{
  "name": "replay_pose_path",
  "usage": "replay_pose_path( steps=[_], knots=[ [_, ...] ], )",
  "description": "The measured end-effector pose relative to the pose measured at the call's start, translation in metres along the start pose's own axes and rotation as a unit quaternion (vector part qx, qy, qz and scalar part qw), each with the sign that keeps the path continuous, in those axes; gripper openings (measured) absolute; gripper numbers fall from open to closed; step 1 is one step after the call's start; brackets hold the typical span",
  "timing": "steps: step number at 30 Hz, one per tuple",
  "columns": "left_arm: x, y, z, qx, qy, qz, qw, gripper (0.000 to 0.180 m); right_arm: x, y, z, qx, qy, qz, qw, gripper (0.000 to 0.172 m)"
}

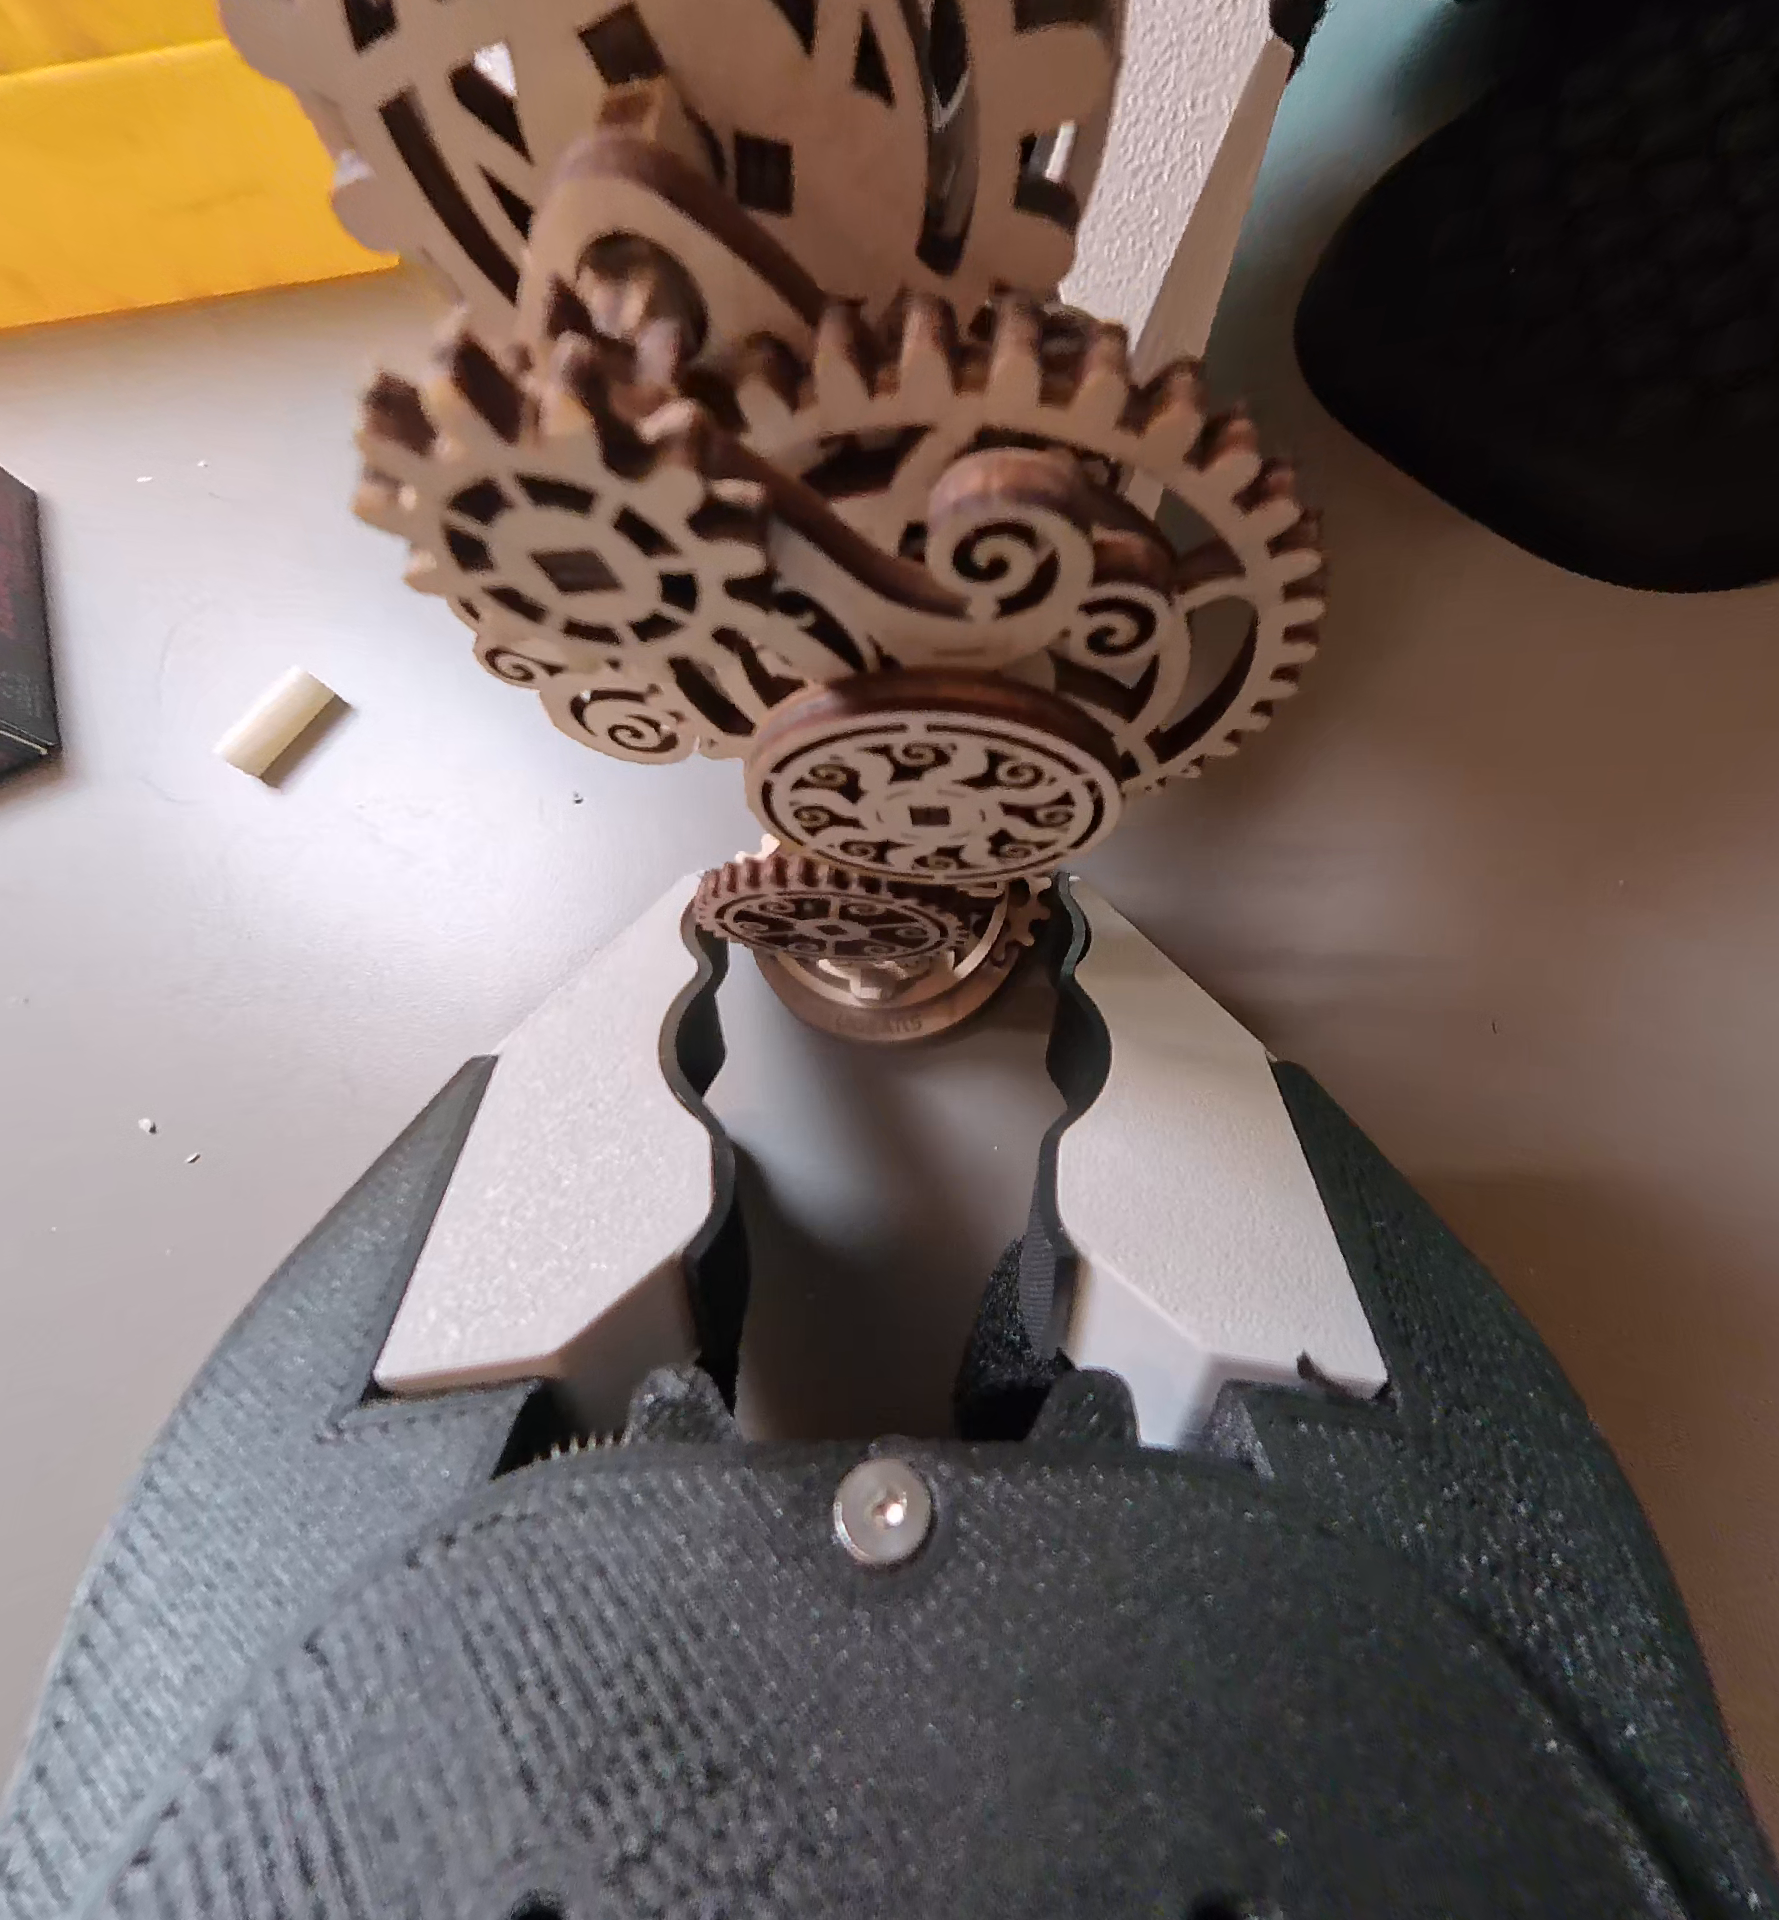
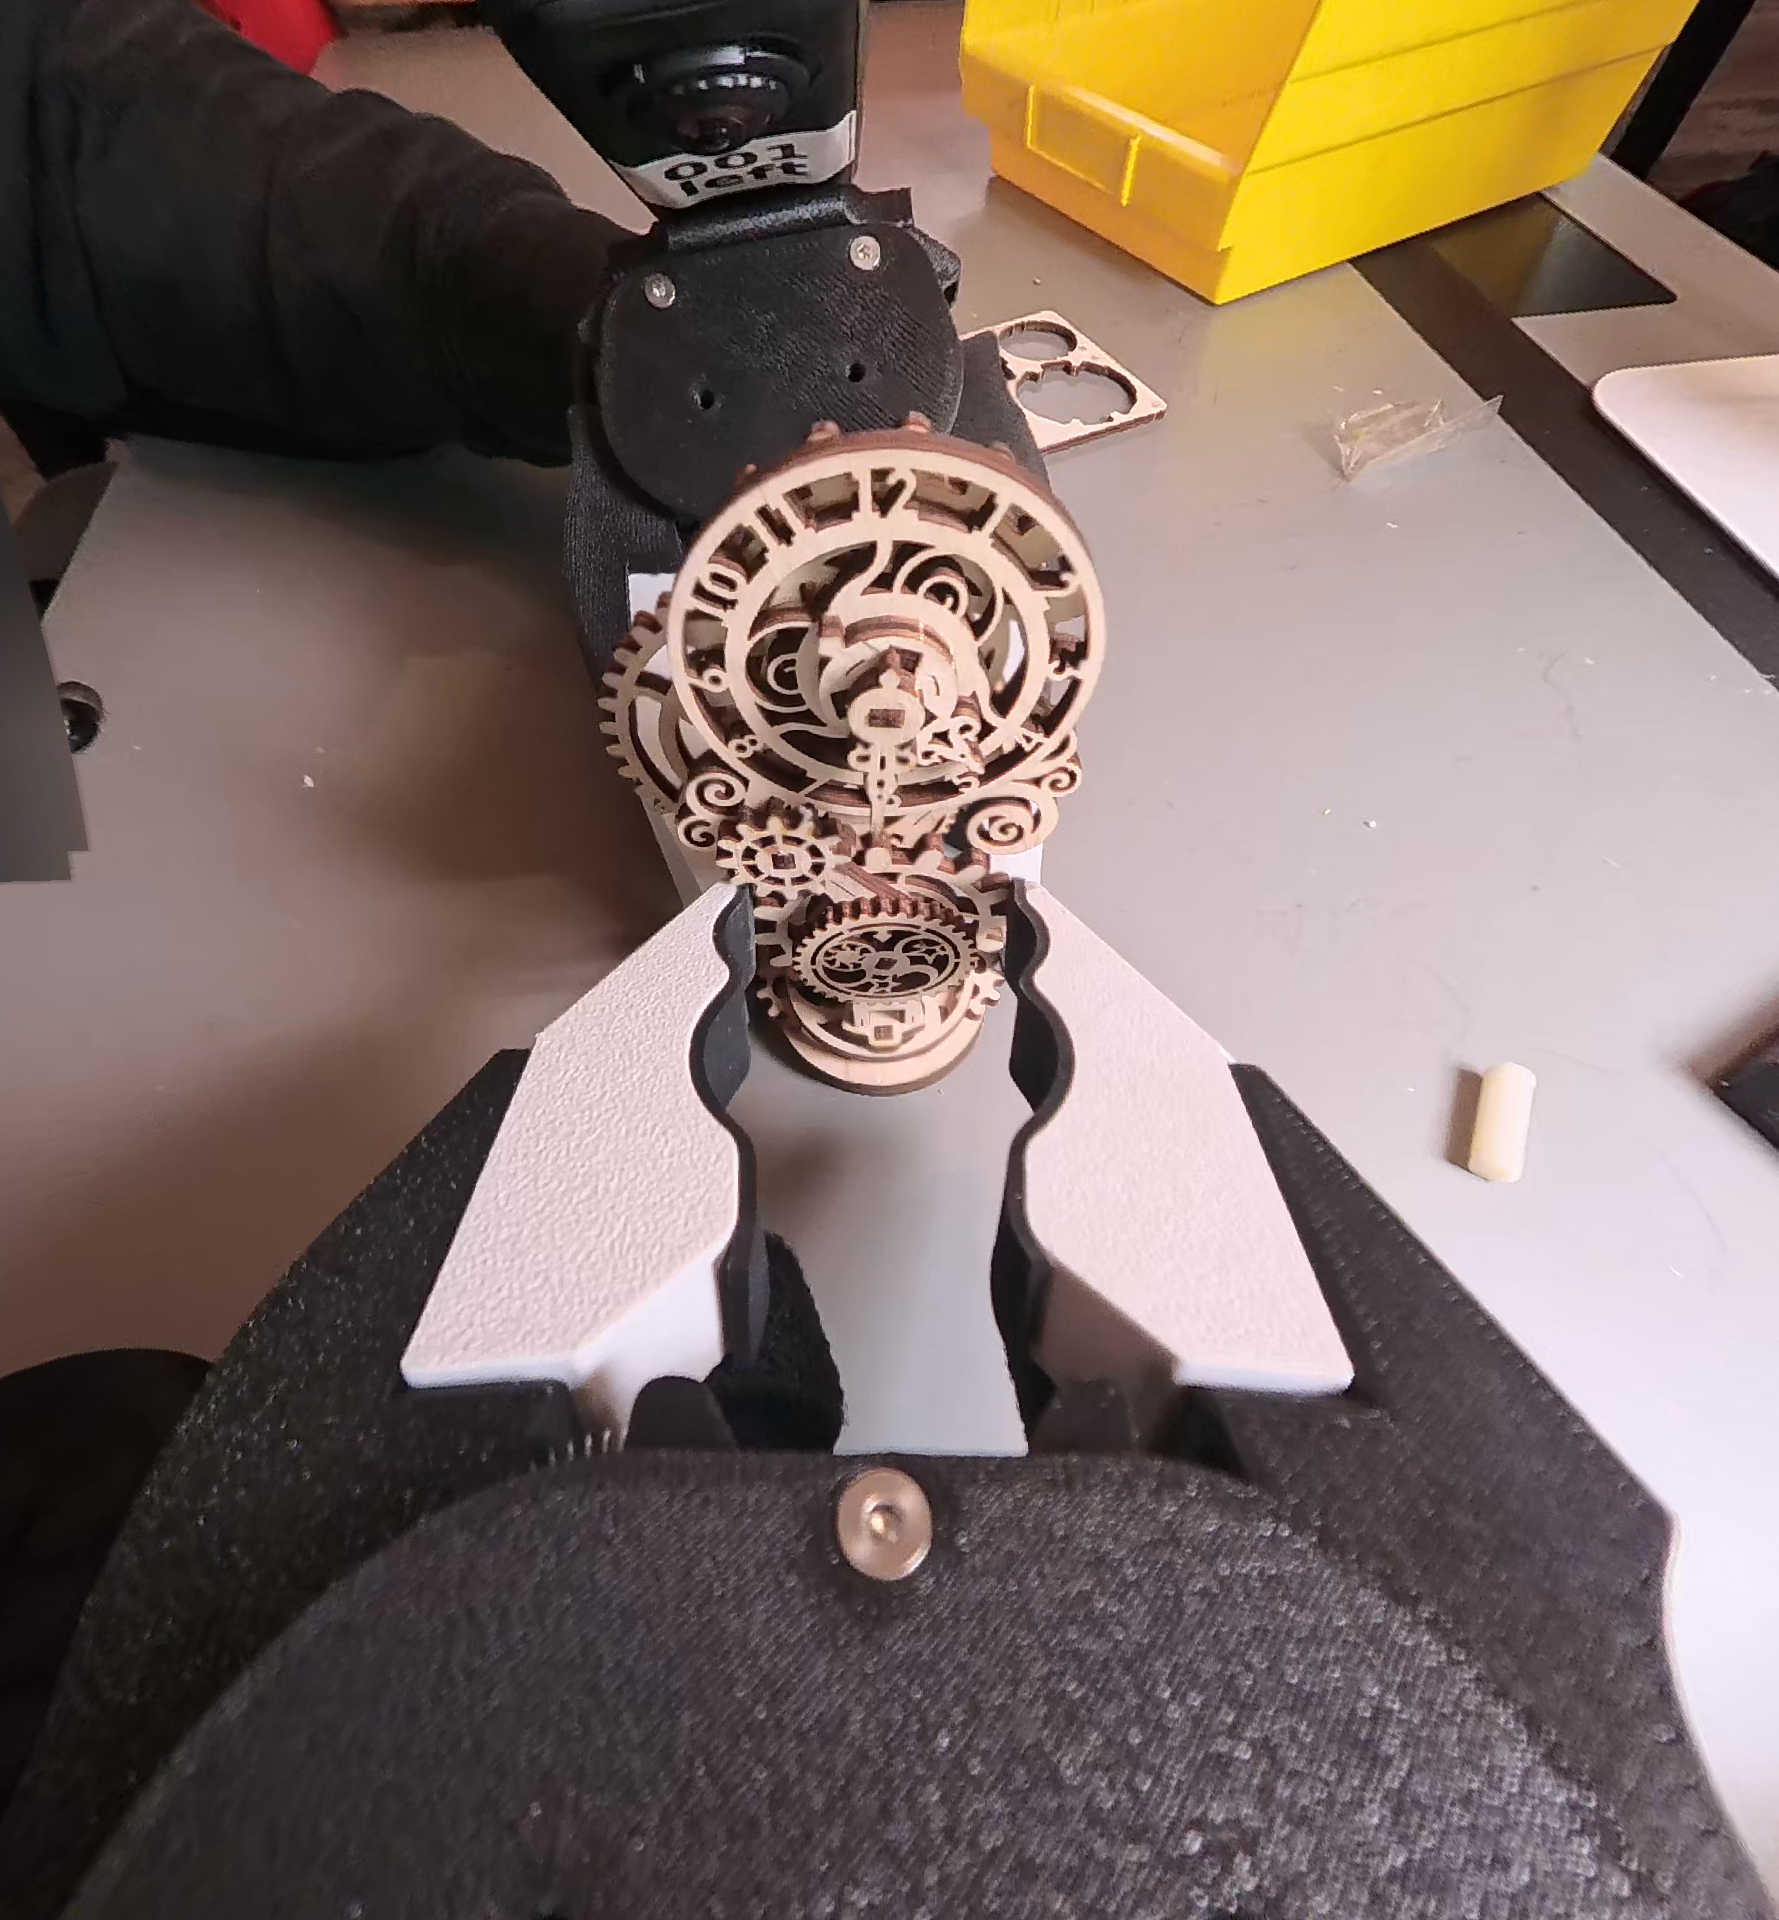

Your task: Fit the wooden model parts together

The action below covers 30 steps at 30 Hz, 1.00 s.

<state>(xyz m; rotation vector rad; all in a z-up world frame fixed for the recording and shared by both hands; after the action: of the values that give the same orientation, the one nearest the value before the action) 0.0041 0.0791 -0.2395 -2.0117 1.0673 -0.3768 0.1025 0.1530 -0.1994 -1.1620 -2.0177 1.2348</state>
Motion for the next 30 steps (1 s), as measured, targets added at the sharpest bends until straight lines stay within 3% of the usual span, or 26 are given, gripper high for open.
replay_pose_path(
  steps=[22,30],
  knots=[
    [0.0002,-0.0004,0.0001,0.000,-0.003,-0.003,1.000,0.061,0.0004,0.0022,-0.0010,0.009,-0.009,0.038,0.999,0.047],
    [0.0002,-0.0007,0.0004,-0.001,-0.008,-0.005,1.000,0.061,0.0003,0.0049,-0.0020,0.027,-0.003,0.012,1.000,0.047]
  ],
)
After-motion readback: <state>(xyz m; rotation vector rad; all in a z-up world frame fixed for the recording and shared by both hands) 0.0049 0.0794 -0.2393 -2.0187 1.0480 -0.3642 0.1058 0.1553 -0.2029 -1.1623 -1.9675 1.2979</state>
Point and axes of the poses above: each gripper's, where its closed fingertips meet, z out along the fingers, y out of its underside, x = y × z across the jaws, the point moved 8 cm from there along -z, back along the fingers, and after that the axes turned 1 degree about -y, right-handed, at the moved point
